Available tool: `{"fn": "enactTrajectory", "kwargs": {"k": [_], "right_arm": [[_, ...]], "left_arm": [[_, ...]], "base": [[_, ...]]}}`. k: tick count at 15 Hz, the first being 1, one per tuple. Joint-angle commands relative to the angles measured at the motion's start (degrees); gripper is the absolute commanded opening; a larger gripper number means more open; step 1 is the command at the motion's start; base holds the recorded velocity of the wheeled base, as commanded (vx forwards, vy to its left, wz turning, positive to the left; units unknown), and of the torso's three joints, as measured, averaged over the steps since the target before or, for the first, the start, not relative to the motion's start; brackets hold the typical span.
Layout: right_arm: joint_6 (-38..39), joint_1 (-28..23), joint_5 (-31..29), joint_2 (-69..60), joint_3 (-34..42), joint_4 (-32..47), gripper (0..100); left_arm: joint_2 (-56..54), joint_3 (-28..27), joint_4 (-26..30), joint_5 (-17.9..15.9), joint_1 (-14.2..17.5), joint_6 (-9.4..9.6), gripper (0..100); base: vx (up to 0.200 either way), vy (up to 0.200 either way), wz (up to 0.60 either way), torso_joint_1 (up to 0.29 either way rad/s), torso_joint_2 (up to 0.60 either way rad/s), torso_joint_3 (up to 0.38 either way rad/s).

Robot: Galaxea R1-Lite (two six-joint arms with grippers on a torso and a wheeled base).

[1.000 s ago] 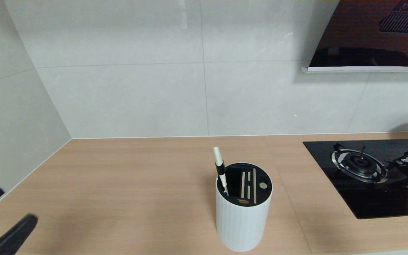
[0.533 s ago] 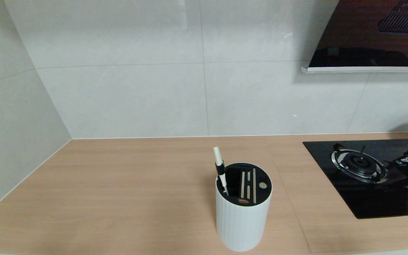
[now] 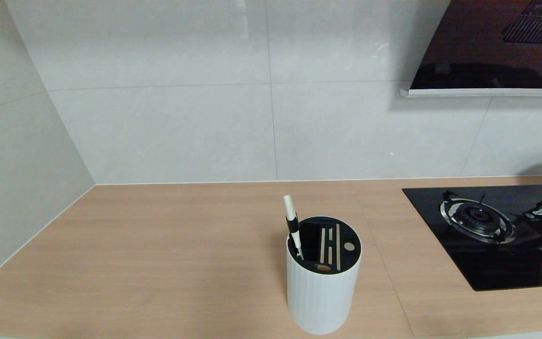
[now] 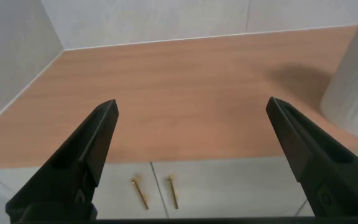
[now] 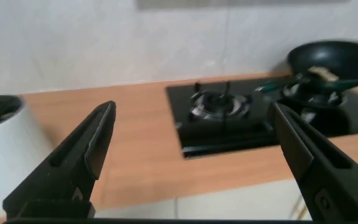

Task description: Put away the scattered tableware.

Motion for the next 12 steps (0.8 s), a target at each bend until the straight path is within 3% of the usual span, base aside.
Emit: {"fn": "enactTrajectory", "kwargs": {"k": [1, 2, 5, 7, 9, 12], "right_arm": [[-1.56, -0.29, -0.1, -0.75, 5.89, 0.51, 100], [-0.94, -0.29, -0.01, -0.75, 5.89, 0.51, 100], [-0.15, -0.02, 4.2, -0.75, 5.8, 1.04, 100], [4.33, -0.02, 7.98, -0.75, 5.8, 1.04, 100], [3.02, -0.02, 11.59, -0.31, 5.89, 2.62, 100], [4.16, -0.02, 12.38, -0.75, 5.8, 3.94, 100]], "left_arm": [[0.1, 0.09, 0.01, 0.06, -0.02, -1.61, 100], [0.1, 0.09, 0.01, 0.06, -0.02, -3.46, 100], [0.1, 0.09, 0.01, 0.14, -0.02, -3.46, 100], [0.1, 0.09, 0.01, 0.14, 0.07, -3.46, 100], [0.1, 0.09, -0.07, 0.06, -0.02, -3.46, 100], [0.1, 0.09, 0.01, 0.14, -0.02, -3.46, 100]], "base": [[0.0, 0.0, 0.0, 0.0, 0.0, 0.0], [0.0, 0.0, 0.0, 0.0, 0.0, 0.0], [0.0, 0.0, 0.0, 0.0, 0.0, 0.0], [0.0, 0.0, 0.0, 0.0, 0.0, 0.0], [0.0, 0.0, 0.0, 0.0, 0.0, 0.0], [0.0, 0.0, 0.0, 0.0, 0.0, 0.0]]}}
